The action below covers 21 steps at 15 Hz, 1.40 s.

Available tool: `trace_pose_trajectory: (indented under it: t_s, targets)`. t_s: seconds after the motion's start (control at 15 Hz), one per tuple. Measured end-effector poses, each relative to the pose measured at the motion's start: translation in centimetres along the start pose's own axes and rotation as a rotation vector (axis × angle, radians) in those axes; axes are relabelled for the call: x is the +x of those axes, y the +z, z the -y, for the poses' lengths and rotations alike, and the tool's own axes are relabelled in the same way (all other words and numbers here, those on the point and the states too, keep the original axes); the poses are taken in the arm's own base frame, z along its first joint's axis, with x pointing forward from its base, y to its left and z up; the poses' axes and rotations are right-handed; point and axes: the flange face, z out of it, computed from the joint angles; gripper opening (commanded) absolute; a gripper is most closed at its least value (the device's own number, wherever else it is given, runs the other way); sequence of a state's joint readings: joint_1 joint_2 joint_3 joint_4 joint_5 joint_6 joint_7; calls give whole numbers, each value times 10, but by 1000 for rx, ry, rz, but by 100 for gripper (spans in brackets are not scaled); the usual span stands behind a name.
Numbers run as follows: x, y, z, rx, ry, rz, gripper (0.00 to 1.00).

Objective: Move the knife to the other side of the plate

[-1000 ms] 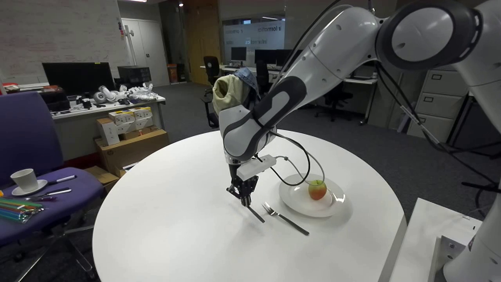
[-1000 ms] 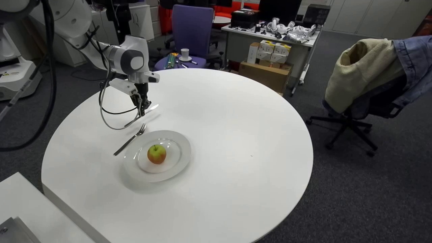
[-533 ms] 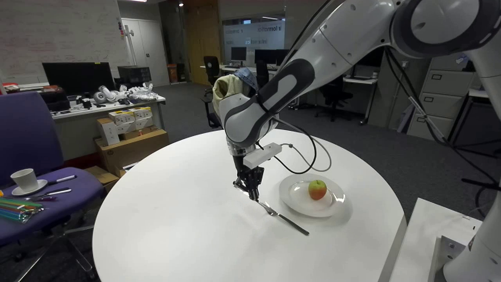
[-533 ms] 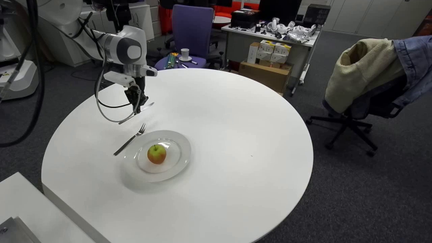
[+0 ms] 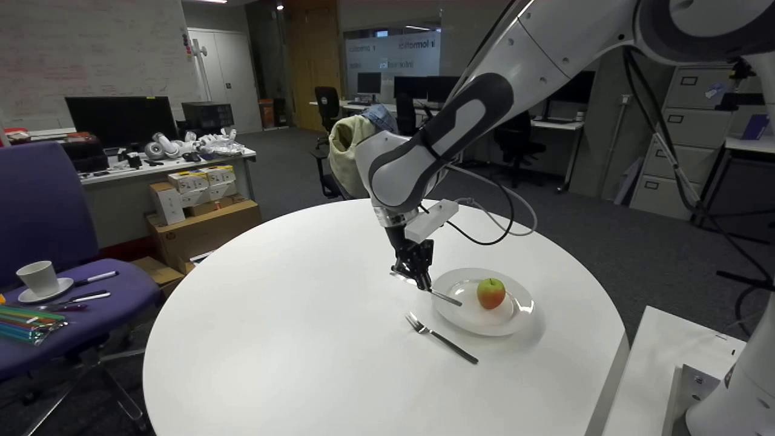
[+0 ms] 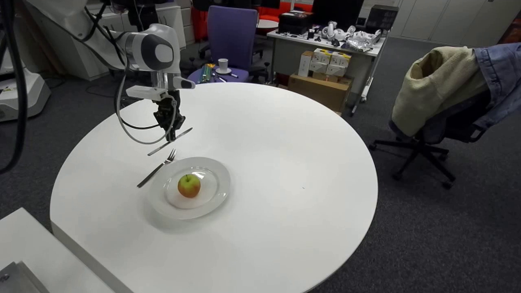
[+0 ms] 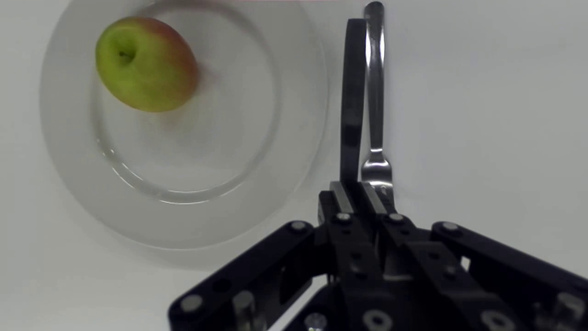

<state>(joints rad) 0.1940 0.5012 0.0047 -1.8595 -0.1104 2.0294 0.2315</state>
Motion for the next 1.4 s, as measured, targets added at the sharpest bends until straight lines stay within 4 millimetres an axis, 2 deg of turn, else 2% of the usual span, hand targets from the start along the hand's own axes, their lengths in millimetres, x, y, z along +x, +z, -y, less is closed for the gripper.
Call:
trace_pose_trajectory:
  t_s: [0.4, 0.73, 0.93, 1.4]
  targets:
    - [-24, 0, -26, -31, -5, 14, 2]
    - [-52, -14, -43, -23, -38, -50, 2]
    - [-70, -20, -60, -3, -44, -103, 2]
    - [-110, -7, -106, 52, -28, -104, 2]
